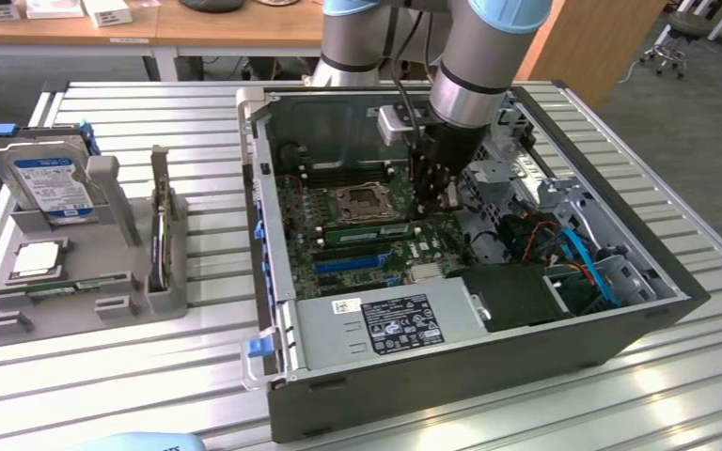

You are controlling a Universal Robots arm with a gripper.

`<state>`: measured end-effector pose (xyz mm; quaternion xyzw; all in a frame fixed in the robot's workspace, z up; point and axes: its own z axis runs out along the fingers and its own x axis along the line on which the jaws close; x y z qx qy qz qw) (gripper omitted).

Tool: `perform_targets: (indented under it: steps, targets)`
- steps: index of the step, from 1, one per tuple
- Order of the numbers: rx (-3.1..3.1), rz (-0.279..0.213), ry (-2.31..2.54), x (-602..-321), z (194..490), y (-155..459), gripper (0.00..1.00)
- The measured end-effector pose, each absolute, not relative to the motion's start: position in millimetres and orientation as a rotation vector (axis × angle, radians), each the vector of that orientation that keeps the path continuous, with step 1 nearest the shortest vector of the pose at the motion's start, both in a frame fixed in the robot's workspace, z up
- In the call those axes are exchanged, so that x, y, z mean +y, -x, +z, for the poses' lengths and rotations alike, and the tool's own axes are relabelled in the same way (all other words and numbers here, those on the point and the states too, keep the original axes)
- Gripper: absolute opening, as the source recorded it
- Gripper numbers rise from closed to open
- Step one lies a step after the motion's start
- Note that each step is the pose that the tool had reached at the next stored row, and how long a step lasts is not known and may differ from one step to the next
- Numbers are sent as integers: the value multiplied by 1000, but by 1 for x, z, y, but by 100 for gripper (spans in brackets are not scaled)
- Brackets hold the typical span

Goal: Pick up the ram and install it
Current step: 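Press down the ram until it locks into place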

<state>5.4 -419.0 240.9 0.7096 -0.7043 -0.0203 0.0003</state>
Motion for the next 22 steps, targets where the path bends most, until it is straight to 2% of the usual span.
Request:
perform_targets:
  steps: [22]
  targets:
    - [-2212,-64,-2229,-419,234,-5,10]
